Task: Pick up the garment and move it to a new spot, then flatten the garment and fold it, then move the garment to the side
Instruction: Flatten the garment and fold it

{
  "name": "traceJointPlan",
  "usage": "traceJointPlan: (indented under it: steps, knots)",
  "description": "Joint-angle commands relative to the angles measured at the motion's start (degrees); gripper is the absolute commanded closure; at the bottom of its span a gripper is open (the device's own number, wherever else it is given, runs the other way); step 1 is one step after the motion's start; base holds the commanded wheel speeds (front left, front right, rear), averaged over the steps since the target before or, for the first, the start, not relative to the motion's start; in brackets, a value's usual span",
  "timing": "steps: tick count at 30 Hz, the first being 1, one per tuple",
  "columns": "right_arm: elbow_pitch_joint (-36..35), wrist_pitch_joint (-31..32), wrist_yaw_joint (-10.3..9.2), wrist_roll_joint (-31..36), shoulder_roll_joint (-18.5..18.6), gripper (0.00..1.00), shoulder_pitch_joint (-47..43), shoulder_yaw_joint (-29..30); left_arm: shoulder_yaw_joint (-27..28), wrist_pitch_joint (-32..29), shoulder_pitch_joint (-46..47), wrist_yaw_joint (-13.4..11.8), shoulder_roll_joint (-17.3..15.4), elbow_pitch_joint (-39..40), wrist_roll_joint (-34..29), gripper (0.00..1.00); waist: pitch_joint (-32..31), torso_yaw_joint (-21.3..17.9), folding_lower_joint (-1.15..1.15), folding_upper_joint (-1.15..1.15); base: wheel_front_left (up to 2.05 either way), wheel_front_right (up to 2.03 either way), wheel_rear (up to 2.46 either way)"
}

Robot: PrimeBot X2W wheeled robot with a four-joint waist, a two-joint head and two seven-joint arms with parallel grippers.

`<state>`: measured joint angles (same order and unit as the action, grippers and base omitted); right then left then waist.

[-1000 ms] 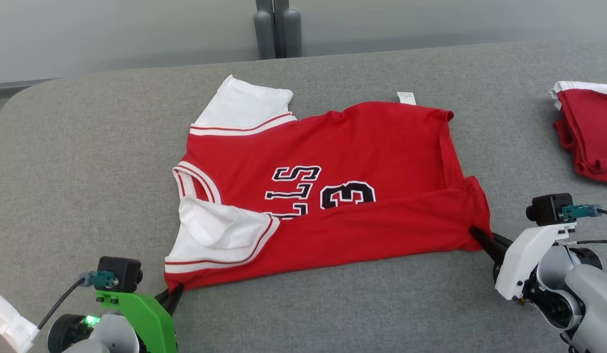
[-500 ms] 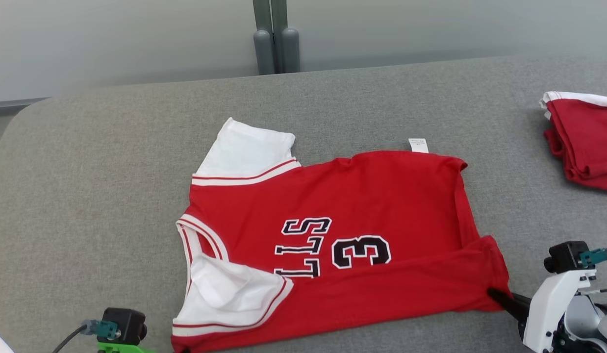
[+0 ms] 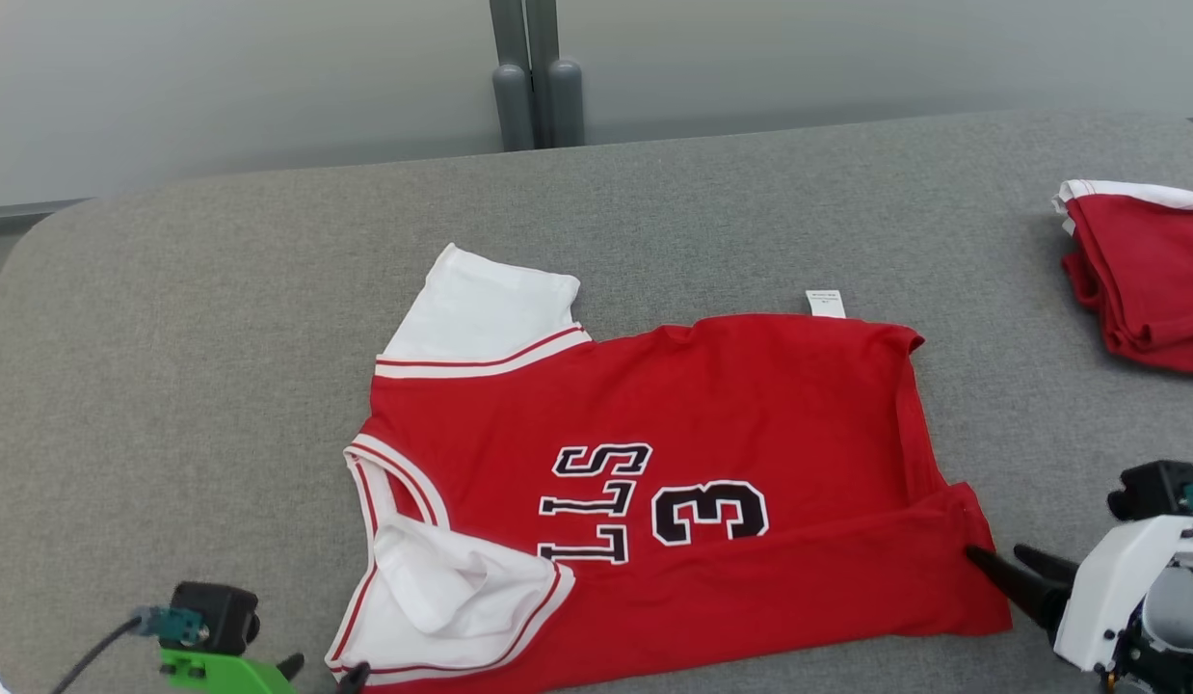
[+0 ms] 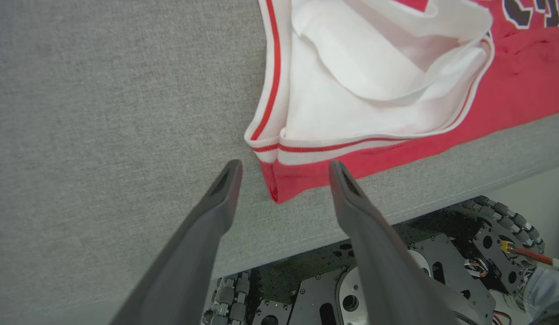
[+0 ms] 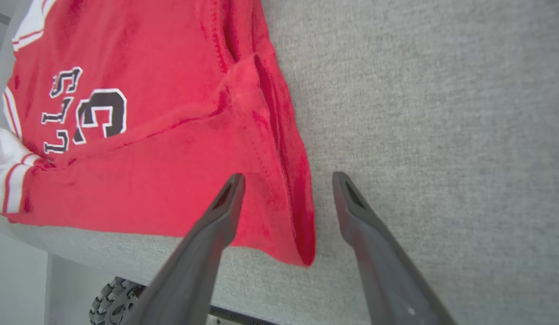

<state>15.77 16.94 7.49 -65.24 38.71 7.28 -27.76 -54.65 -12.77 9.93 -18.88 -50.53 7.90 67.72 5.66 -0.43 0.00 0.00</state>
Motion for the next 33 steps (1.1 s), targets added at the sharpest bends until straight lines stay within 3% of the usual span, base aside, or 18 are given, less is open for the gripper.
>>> traceJointPlan:
  steps: [1,5,11,16,22,33]
  knots:
    - [-0.94,-0.73,0.01,0.6,0.31,0.0,-0.42,1.34,0.74,0.29,1.89,0.2,-0.97,0.56,-0.8,0.0,0.01,0.11,0.0,0.0,0.0,0.0,0.0]
    - [-3.53,-3.2,0.01,-0.61,-0.52,0.0,1.07,6.8,2.29,-0.95,6.52,0.61,-3.07,1.71,-3.15,0.0,0.84,0.23,0.0,0.0,0.0,0.0,0.0]
    - [-2.5,-5.42,0.03,1.38,-3.29,0.0,7.61,11.08,4.25,-5.33,16.89,4.56,-3.18,0.87,-5.49,0.0,4.34,0.28,0.0,0.0,0.0,0.0,0.0]
    - [1.39,-2.91,0.02,2.07,-5.88,0.0,14.85,11.22,4.89,-9.38,26.82,9.4,0.29,-3.37,-6.55,0.0,8.66,0.52,0.0,0.0,0.0,0.0,0.0]
    - [7.29,2.79,0.02,1.35,-8.18,0.0,23.26,10.4,3.85,-15.84,38.34,15.67,7.05,-12.76,-6.1,0.0,14.19,0.36,0.0,0.0,0.0,0.0,0.0]
    - [12.31,12.9,0.01,-2.49,-10.22,0.0,30.14,7.98,2.94,-22.53,50.85,21.88,15.24,-27.18,-5.0,0.0,19.58,-0.99,0.0,0.0,0.0,0.0,0.0]
